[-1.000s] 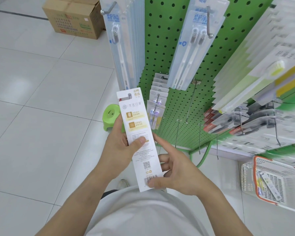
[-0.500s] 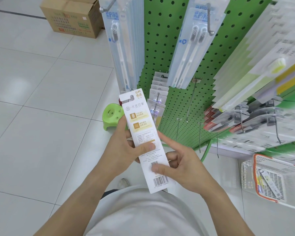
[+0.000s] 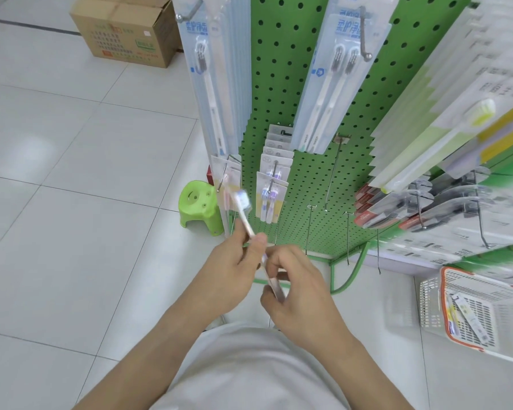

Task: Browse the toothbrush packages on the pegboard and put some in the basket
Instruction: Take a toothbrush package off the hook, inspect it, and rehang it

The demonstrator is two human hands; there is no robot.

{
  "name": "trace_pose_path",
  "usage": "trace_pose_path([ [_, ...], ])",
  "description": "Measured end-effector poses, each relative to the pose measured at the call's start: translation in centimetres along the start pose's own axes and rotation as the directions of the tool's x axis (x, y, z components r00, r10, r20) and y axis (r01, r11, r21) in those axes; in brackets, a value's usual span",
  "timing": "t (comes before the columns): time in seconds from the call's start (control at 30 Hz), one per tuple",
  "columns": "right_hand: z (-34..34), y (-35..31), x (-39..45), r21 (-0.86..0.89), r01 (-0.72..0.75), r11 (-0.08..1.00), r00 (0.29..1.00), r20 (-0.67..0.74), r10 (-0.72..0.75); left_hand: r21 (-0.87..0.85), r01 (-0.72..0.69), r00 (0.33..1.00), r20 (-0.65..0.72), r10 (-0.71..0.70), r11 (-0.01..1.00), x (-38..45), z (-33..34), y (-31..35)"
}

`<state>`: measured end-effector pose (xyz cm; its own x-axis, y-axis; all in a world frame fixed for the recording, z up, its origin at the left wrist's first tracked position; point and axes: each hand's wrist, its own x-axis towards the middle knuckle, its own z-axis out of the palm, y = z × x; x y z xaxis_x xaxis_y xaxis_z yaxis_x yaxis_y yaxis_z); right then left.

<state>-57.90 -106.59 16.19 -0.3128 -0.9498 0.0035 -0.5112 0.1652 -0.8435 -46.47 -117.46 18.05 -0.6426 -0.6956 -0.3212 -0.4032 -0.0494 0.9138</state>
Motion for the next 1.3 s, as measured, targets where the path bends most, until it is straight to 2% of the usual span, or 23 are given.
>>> trace_pose_path([
  [0.17, 0.1, 0.1, -0.3, -0.003, -0.019, 1.0, 1.0, 0.024, 0.019, -0.216, 0.074, 0.993, -0.073, -0.092, 0.974, -0.3, -0.3, 0.0],
  [0.27, 0.3, 0.1, -0.3, 0.113, -0.032, 0.993, 0.997, -0.067, 0.04, -0.288, 0.086, 0.989, -0.091, -0.117, 0.954, -0.2, -1.0, -0.4],
  [0.33, 0.1, 0.1, 0.1, 0.184, -0.101, 0.978, 0.985, -0.122, 0.125, -0.312, 0.107, 0.989, -0.063, -0.133, 0.944, -0.1, -1.3, -0.7],
  [0.43, -0.6, 0.3, 1.2, 0.367, -0.2, 0.909, 0.967, -0.078, 0.244, -0.342, 0.137, 0.99, 0.007, -0.143, 0.93, -0.2, -1.6, -0.7],
  [0.53, -1.1, 1.2, 2.3, 0.368, -0.201, 0.908, 0.965, -0.085, 0.248, -0.265, 0.122, 0.992, 0.01, -0.124, 0.957, 0.0, -1.3, -1.0],
  [0.63, -0.9, 2.5, 3.1, 0.313, -0.219, 0.924, 0.957, -0.117, 0.266, -0.121, 0.049, 0.987, -0.144, -0.067, 0.991, 1.6, -0.7, -1.1],
  [0.7, -0.4, 3.1, 3.5, 0.287, -0.233, 0.929, 0.953, -0.121, 0.276, -0.091, 0.002, 0.97, -0.244, -0.024, 0.996, 2.9, -0.5, -0.9],
  [0.77, 0.1, 3.7, 3.8, 0.256, -0.23, 0.939, 0.952, -0.139, 0.271, -0.014, -0.044, 0.953, -0.301, 0.038, 0.999, 3.9, -0.3, -0.6],
  [0.93, 0.6, 4.6, 3.9, 0.205, -0.256, 0.945, 0.944, -0.159, 0.29, 0.098, -0.103, 0.954, -0.271, 0.126, 0.99, 4.7, 0.4, -1.0],
  [1.3, 0.8, 5.0, 4.3, 0.18, -0.302, 0.936, 0.942, -0.096, 0.322, 0.148, -0.106, 0.948, -0.283, 0.144, 0.983, 4.5, 0.5, -1.8],
])
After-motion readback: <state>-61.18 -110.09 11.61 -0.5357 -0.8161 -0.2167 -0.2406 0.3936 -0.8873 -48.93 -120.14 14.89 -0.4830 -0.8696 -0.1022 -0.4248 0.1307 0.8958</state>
